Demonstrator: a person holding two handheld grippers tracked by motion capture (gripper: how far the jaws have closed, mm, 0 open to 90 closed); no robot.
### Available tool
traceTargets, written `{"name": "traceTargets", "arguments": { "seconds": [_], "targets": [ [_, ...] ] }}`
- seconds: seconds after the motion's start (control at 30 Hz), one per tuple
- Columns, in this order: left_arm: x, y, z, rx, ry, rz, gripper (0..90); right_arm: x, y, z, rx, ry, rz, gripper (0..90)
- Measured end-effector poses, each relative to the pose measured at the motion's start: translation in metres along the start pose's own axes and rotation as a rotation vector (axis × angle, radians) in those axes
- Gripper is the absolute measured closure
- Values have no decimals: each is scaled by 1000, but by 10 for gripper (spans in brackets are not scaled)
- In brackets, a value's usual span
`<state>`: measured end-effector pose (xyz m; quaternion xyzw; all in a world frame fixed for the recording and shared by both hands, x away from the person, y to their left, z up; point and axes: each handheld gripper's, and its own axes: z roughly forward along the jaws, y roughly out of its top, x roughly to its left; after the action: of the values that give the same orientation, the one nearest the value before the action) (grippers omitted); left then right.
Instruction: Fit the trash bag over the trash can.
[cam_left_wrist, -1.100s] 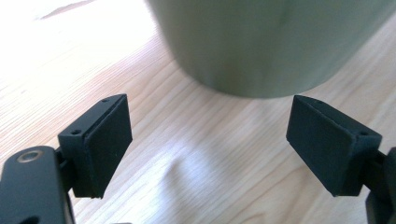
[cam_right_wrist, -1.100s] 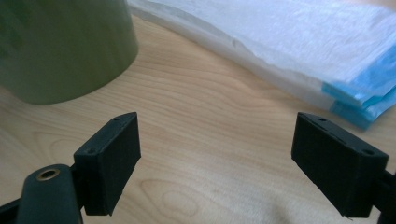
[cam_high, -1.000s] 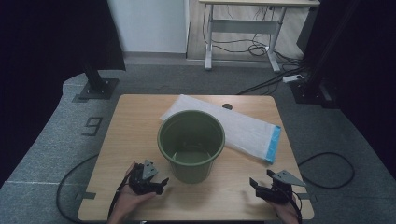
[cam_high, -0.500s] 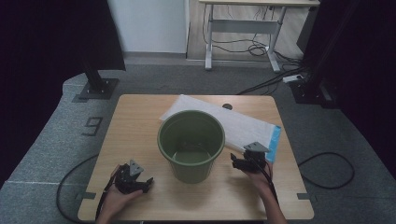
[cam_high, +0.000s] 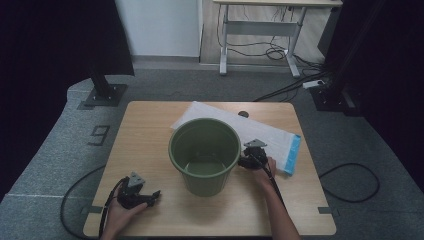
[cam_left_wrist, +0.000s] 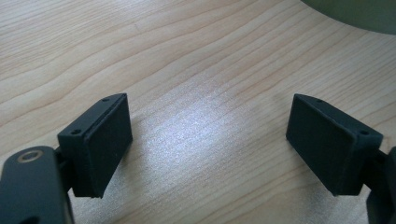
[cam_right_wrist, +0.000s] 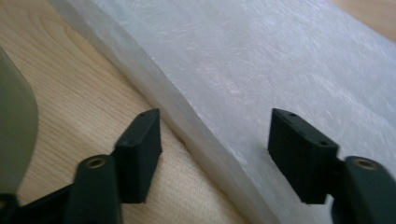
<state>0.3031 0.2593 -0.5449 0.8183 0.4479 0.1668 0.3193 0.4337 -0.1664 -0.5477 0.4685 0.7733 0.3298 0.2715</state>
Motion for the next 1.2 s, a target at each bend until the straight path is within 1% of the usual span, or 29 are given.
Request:
{"name": "traceTargets", "arguments": {
  "seconds": [0.03, 0.07, 0.1, 0.13, 0.17, 0.23, 0.33, 0.37, 0.4, 0.43, 0.5, 0.53, 0.57, 0.67, 0.7, 0.73, 0.77, 0.8, 0.83, 0.87, 0.9, 0.93, 0.97, 1.0, 1.07, 1.1, 1.2],
  "targets": [
    [0, 0, 0, -1, 0, 1, 135, -1, -1, 2, 7, 0, -1, 414],
    [0, 0, 0, -1, 0, 1, 134, -3, -2, 4, 1, 11, 25, 450],
    [0, 0, 0, -1, 0, 1, 134, -3, -2, 4, 1, 11, 25, 450],
    [0, 0, 0, 0, -1, 1, 134, -6, -2, 4, 2, 21, 58, 540],
    [1, 0, 0, -1, -5, 3, 135, -10, -3, 3, 4, 34, 93, 754],
    [2, 0, 0, -1, -7, 4, 137, -12, -4, 0, 21, 45, 106, 883],
    [3, 0, 0, -2, -7, 5, 139, -13, -5, -5, 33, 34, 99, 888],
    [3, 0, 0, -2, -6, 3, 138, -12, -11, -17, -21, 8, 67, 889],
    [3, 1, 1, -2, -6, 4, 137, -13, -13, -24, -30, 10, 63, 889],
    [3, 1, 1, -2, -6, 4, 138, -14, -16, -32, -51, 15, 60, 889],
    [4, 1, 1, -1, -4, 0, 138, -18, -25, -49, -69, 11, 50, 889],
    [4, 1, 1, -1, -4, 0, 138, -18, -25, -49, -69, 11, 50, 889],
    [5, 2, 1, -1, 0, -4, 138, -24, -39, -65, -65, 13, 60, 889],
    [6, 2, 1, -2, 6, -11, 139, -30, -58, -82, -56, 1, 62, 889],
    [6, 2, 1, -2, 6, -11, 138, -30, -58, -82, -56, 1, 62, 889],
    [7, 2, 1, -2, 10, -14, 138, -31, -65, -89, -65, -4, 52, 889],
    [7, 2, 1, -2, 11, -16, 138, -31, -73, -98, -76, -6, 30, 889],
    [7, 2, 1, -2, 13, -16, 138, -31, -78, -102, -76, -6, 21, 889],
    [7, 2, 1, -2, 14, -19, 139, -32, -91, -113, -78, -1, 26, 888],
    [7, 2, 1, -2, 14, -19, 138, -32, -91, -113, -78, -1, 26, 888],
    [8, 2, 1, -1, 14, -20, 139, -34, -100, -120, -87, 16, 48, 888],
    [8, 2, 1, -1, 14, -20, 138, -34, -100, -120, -87, 16, 48, 888],
    [8, 2, 1, -1, 18, -23, 138, -35, -104, -123, -90, 21, 54, 889],
    [8, 2, 1, -1, 24, -27, 139, -38, -105, -128, -76, 29, 58, 888],
    [8, 2, 1, -1, 29, -33, 139, -39, -104, -130, -76, 32, 54, 888],
    [8, 2, 1, -1, 33, -36, 139, -41, -104, -134, -82, 31, 60, 886],
    [8, 1, 1, -2, 37, -41, 140, -41, -111, -133, -63, 28, 53, 881]
  ]
}}
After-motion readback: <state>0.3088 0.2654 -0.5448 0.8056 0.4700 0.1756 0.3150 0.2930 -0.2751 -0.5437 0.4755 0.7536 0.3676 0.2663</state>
